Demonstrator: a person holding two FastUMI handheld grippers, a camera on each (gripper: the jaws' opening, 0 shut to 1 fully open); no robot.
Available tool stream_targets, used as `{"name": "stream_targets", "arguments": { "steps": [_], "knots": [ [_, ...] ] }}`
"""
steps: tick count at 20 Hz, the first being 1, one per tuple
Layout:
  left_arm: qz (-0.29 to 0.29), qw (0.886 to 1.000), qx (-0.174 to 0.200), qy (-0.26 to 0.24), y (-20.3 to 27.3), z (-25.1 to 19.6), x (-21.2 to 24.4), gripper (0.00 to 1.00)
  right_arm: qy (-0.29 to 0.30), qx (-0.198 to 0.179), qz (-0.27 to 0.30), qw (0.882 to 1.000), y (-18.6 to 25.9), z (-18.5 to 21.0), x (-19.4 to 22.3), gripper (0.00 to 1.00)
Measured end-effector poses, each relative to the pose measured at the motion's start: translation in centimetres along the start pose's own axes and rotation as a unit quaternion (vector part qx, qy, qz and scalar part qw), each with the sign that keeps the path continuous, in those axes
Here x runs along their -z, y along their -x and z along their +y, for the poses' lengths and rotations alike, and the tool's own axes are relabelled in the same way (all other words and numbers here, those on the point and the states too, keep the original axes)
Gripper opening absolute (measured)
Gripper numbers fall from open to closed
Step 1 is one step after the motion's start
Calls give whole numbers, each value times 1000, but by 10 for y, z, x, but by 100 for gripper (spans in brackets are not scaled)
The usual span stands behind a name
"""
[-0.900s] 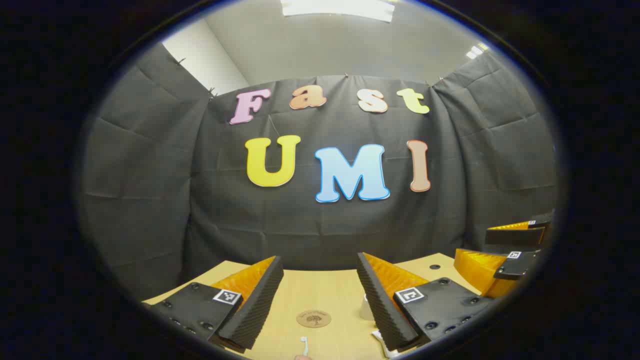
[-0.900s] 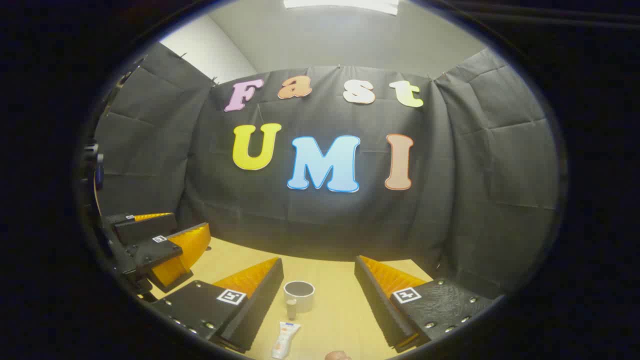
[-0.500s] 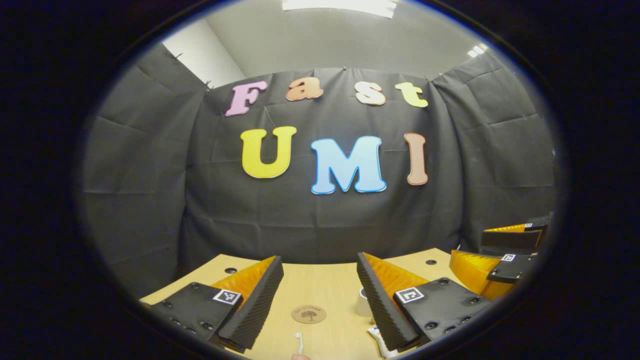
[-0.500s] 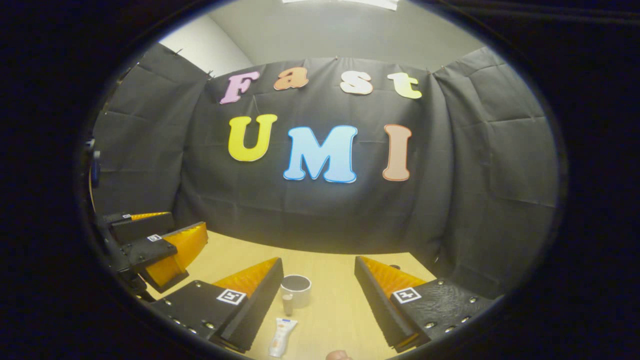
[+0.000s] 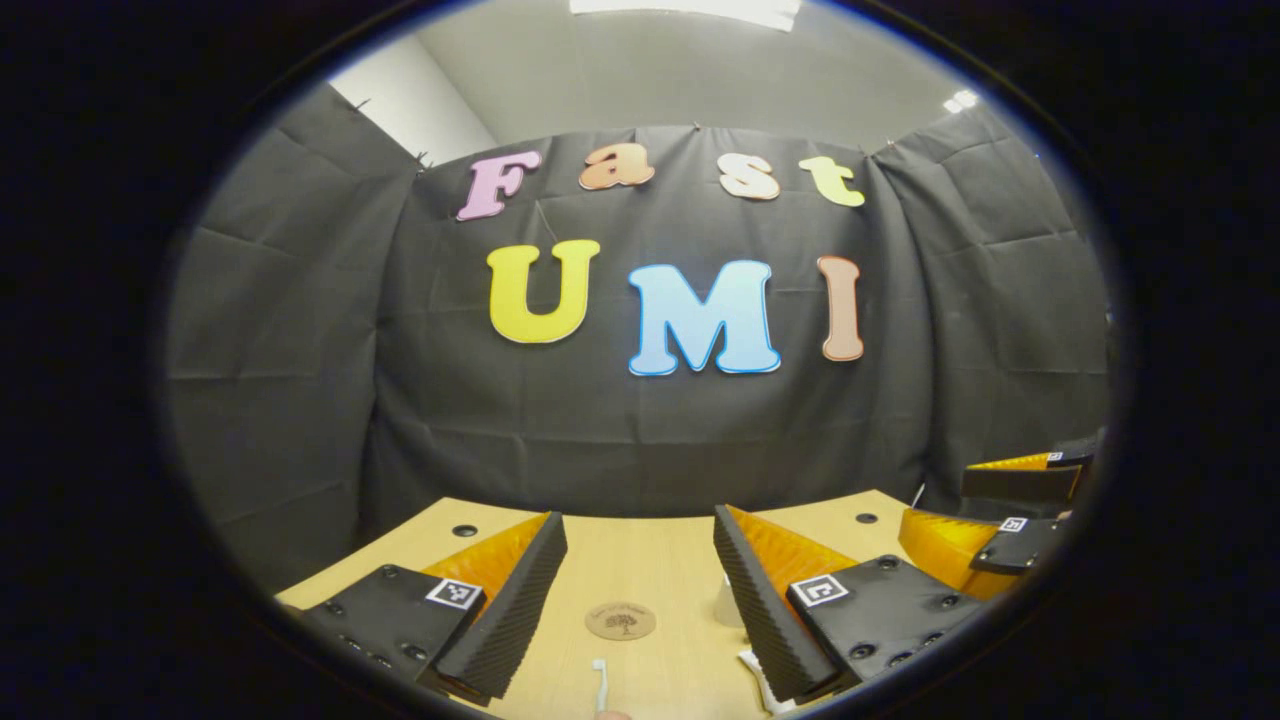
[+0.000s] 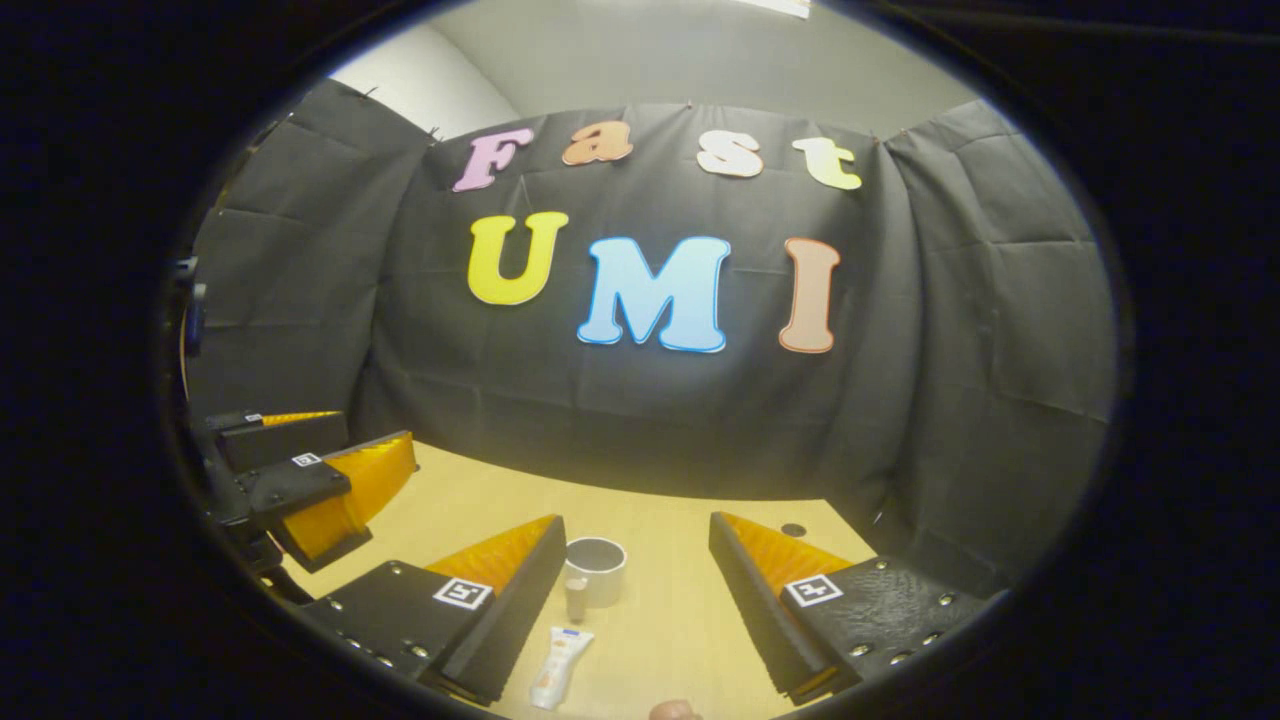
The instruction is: Put the toothbrush and toothpaste on the desktop into the cup, then pick up the cup and place it on the coaster on the desktop.
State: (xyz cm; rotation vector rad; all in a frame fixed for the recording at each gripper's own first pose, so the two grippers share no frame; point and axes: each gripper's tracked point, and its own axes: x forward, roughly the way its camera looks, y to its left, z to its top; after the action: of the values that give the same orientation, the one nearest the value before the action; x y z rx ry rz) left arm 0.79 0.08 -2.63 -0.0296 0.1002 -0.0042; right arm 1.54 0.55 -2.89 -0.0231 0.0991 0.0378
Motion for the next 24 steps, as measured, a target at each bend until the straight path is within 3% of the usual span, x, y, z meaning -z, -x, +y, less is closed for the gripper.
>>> {"name": "stream_targets", "arguments": {
  "steps": [6,13,19,24],
  "knots": [
    [70,998,4,6,-8,3,43,96,-10,-50,86,995,-14,29,42,91],
    [185,983,17,-3,-13,9,116,96,-44,-75,207,974,-29,54,102,91],
    [278,960,5,11,-18,24,170,96,-70,-81,281,954,-36,59,141,91],
    [356,934,-5,25,-11,33,216,96,-94,-86,337,933,-41,68,173,93]
  ]
}}
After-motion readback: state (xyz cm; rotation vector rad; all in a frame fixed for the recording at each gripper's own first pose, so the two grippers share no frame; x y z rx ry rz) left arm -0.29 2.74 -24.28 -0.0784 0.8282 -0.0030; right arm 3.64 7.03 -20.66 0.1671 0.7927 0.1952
